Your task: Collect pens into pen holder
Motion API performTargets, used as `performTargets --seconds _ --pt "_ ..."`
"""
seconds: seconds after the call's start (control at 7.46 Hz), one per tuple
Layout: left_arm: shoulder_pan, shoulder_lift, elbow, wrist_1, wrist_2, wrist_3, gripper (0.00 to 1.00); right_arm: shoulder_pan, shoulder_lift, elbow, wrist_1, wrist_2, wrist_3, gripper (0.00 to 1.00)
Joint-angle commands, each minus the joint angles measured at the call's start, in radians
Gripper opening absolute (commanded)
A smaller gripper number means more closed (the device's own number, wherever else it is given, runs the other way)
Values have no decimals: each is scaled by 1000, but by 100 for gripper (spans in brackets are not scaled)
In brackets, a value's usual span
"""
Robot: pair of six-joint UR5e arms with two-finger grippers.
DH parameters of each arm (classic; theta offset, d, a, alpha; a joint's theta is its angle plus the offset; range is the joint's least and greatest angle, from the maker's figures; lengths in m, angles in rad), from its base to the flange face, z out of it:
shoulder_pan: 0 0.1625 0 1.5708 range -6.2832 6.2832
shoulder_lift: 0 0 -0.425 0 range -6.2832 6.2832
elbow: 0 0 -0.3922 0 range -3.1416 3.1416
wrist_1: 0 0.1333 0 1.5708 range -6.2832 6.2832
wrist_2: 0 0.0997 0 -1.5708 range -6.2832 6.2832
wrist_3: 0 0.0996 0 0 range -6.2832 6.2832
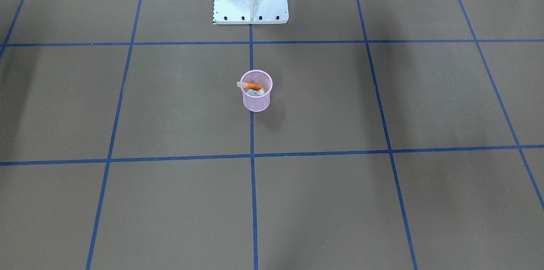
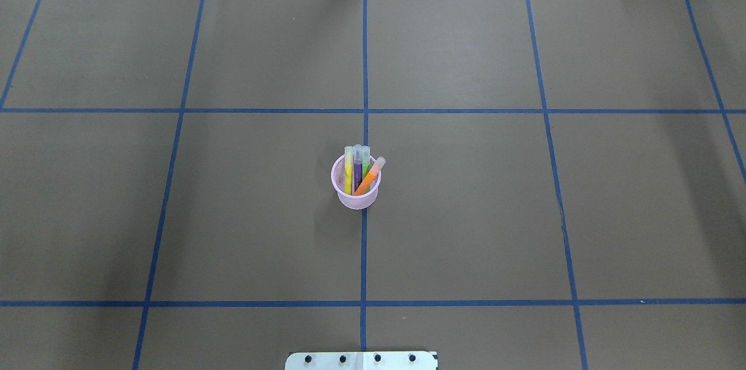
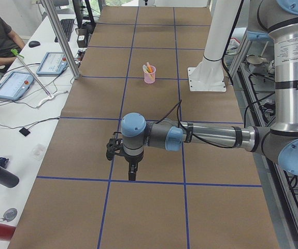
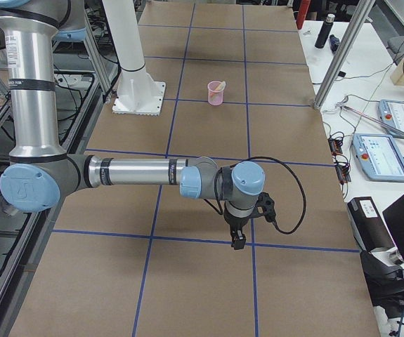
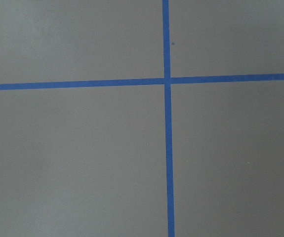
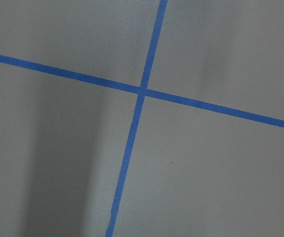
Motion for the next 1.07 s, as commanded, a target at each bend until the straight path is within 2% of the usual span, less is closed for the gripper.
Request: performTargets --seconds 0.0,0.27,0.54,0.94 --pt "-1 -3 11 6 -7 -6 100 -1 9 28 -68 -38 0 100" --pt "-1 4 12 8 -9 -8 100 -1 -18 37 -66 -43 -3 100" --pt "-1 -16 9 93 -48 -9 100 -4 -19 37 -64 -60 -3 100" --pt "-1 -9 17 97 -69 -8 100 -5 -22 33 -62 -55 -2 100"
